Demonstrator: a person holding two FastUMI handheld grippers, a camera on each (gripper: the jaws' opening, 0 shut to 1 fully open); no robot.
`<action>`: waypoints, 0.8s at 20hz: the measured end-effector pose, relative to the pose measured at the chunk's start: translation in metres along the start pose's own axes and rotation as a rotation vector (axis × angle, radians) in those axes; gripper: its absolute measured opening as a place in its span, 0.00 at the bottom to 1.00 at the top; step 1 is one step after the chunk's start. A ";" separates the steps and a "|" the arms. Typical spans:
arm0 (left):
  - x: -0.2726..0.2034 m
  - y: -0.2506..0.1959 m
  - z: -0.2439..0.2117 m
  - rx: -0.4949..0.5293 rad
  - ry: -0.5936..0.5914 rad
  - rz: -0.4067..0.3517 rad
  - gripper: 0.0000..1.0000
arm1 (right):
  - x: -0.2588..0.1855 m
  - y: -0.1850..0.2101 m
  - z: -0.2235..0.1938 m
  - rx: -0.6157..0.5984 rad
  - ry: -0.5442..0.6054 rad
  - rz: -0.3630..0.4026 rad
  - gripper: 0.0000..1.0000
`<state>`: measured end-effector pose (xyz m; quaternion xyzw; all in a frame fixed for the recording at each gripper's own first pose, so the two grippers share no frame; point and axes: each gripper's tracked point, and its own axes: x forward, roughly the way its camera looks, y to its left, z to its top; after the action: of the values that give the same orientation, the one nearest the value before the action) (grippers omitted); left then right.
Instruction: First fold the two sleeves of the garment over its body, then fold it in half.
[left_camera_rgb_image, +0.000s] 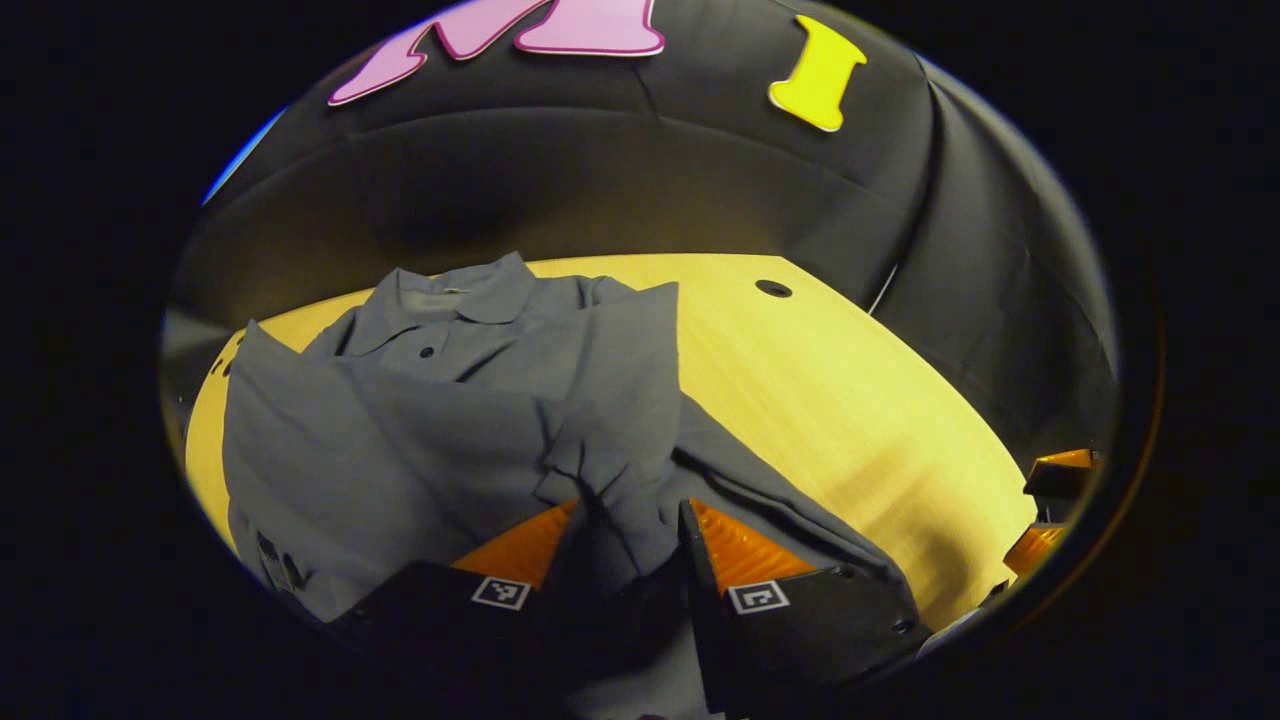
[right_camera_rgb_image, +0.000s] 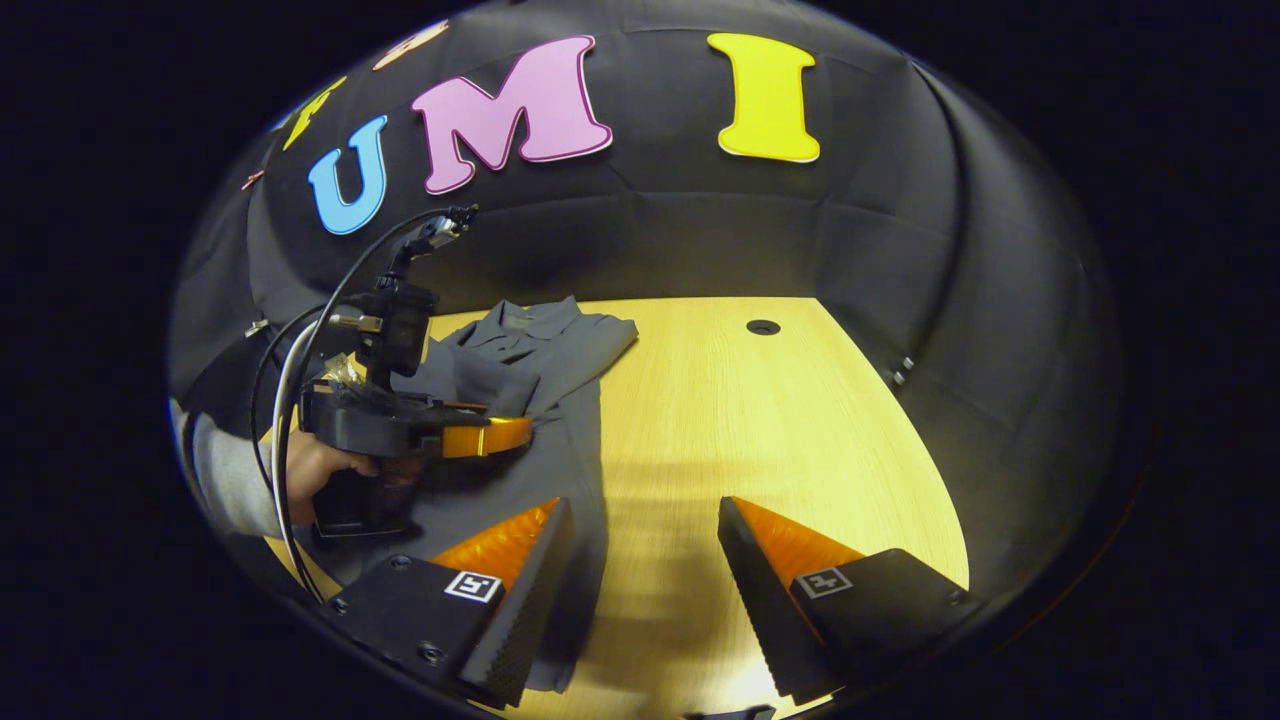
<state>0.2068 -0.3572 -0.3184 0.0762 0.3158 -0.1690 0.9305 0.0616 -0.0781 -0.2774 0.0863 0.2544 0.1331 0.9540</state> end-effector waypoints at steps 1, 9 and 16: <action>-0.004 -0.002 0.001 0.008 -0.008 -0.004 0.59 | -0.002 0.002 -0.001 0.000 0.001 0.001 0.90; -0.082 -0.005 -0.020 0.041 -0.035 -0.054 0.88 | -0.027 0.029 -0.013 -0.016 0.015 0.024 0.90; -0.184 0.070 -0.064 -0.015 -0.042 0.055 0.90 | -0.048 0.057 -0.044 -0.034 0.077 0.032 0.95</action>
<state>0.0598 -0.2270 -0.2532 0.0743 0.2953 -0.1423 0.9418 -0.0129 -0.0344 -0.2791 0.0691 0.2871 0.1555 0.9427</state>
